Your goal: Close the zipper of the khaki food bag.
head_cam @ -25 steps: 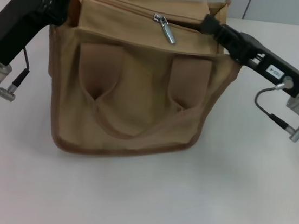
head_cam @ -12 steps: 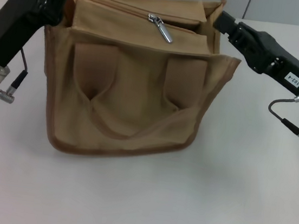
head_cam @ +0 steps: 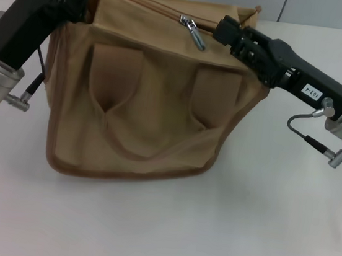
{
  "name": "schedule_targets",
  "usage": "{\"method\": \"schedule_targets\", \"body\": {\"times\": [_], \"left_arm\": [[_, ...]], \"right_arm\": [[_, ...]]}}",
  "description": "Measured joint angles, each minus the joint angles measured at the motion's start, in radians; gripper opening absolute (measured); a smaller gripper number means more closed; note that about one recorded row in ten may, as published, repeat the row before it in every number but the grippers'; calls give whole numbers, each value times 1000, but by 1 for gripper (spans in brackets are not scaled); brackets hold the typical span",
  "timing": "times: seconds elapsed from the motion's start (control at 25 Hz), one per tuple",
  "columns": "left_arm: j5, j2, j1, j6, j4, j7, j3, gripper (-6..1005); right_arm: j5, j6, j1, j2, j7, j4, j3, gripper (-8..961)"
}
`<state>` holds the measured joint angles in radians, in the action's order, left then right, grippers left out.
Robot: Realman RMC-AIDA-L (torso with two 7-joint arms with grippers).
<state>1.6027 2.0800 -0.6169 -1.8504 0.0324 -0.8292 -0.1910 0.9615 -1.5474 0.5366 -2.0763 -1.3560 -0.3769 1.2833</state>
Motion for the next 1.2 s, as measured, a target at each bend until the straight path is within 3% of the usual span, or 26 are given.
{"method": "schedule_targets", "body": {"times": [0.32,0.52,1.2], "left_arm": [[2,0,-19,5,-8,2,-1,7],[4,0,-21,8,-10,2,-2,7],[4,0,-20,10,-11,2,1,6]], "right_arm": [[18,15,3,-1,-26,11,4,496],[27,61,9,-1,-47,5,3,513],[73,18,42,-1,-115,3,4,525]]}}
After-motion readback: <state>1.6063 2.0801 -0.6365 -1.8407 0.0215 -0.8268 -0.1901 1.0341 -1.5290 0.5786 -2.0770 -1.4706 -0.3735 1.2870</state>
